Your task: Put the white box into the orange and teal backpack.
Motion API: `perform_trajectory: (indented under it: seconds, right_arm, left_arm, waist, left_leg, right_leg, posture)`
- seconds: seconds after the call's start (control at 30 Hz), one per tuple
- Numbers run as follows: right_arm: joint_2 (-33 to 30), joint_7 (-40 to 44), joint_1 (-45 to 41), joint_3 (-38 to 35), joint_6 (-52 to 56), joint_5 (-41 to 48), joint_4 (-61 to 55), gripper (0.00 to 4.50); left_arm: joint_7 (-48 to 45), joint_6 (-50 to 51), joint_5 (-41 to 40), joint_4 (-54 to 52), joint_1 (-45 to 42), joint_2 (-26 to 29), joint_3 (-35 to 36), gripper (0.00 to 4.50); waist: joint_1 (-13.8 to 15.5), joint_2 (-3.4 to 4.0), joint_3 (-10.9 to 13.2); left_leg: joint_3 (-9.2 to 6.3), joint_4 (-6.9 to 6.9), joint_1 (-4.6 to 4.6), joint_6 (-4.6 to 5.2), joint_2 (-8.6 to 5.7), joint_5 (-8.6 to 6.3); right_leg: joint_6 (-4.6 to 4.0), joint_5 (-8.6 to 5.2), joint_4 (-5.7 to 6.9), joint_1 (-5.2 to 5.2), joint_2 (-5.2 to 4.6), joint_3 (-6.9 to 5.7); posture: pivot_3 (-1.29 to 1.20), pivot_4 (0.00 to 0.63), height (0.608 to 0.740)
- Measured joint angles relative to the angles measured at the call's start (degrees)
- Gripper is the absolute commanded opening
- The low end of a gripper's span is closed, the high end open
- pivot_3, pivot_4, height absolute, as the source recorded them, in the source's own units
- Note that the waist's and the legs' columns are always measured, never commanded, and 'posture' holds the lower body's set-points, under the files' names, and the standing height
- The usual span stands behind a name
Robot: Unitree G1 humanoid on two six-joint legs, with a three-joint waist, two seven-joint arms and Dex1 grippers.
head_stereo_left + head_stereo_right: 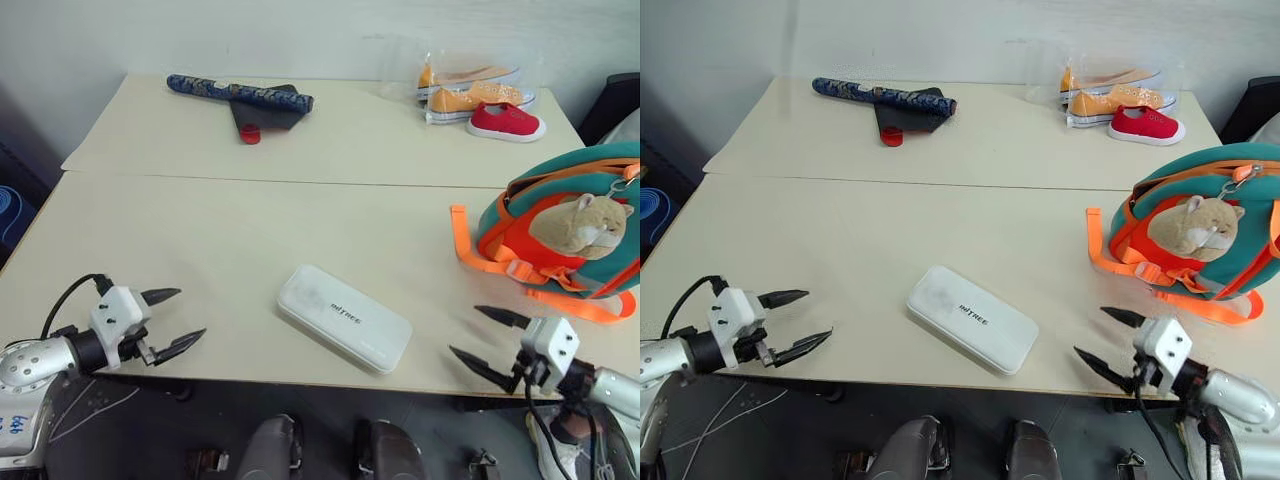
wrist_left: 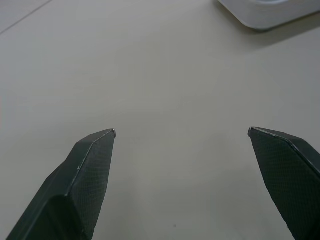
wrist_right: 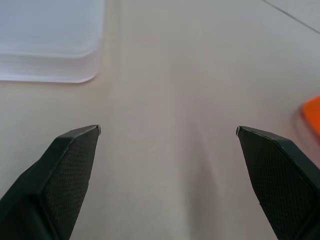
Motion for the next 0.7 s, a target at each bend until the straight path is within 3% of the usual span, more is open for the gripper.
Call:
perform_trajectory:
  seconds: [0.2,0.3,0.43,0.7]
  right_arm:
    - [-1.1,2.3,3.0,-0.1,0.0,0.9,-2.7,4.46]
    - [-1.3,2.9,3.2,-0.1,0.2,1.1,-3.0,3.93]
    - [-3.3,6.5,4.9,1.9,3.0,2.4,-7.3,2.74]
    - [-3.5,5.4,0.1,9.9,7.2,-0.8,-10.6,0.00]
  left_arm:
    - [-1.7,2.9,-2.5,0.6,-0.2,0.1,0.8,4.47]
    - [-1.9,5.1,-3.6,0.6,-1.5,0.1,0.1,3.96]
    - [-0.3,10.9,-5.1,-0.2,-12.4,0.0,-4.7,2.91]
    - [3.5,9.3,4.9,8.0,-31.2,-7.9,-20.8,0.36]
  waist:
    - [0.0,0.00,0.0]
    - [0.0,0.00,0.0]
    - [0.7,-0.02,0.0]
    - [0.5,-0.08,0.0]
  left_leg:
    - [0.02,0.00,0.02,-0.02,0.05,-0.05]
    - [0.04,0.00,0.02,-0.12,0.05,-0.02]
    - [0.05,0.10,0.01,-0.15,0.05,0.02]
    - [0.27,0.14,0.01,-0.21,0.04,0.05]
  right_leg:
    - [0.00,0.00,-0.02,-0.04,0.01,0.09]
    - [0.00,0.00,-0.02,-0.04,0.02,0.10]
    - [0.00,0.01,0.03,0.00,0.01,0.08]
    - [0.03,0.02,0.16,-0.05,0.14,0.13]
  posture:
    - [0.00,0.150,0.740]
    - [0.00,0.150,0.740]
    - [0.00,0.150,0.740]
    - [0.00,0.150,0.740]
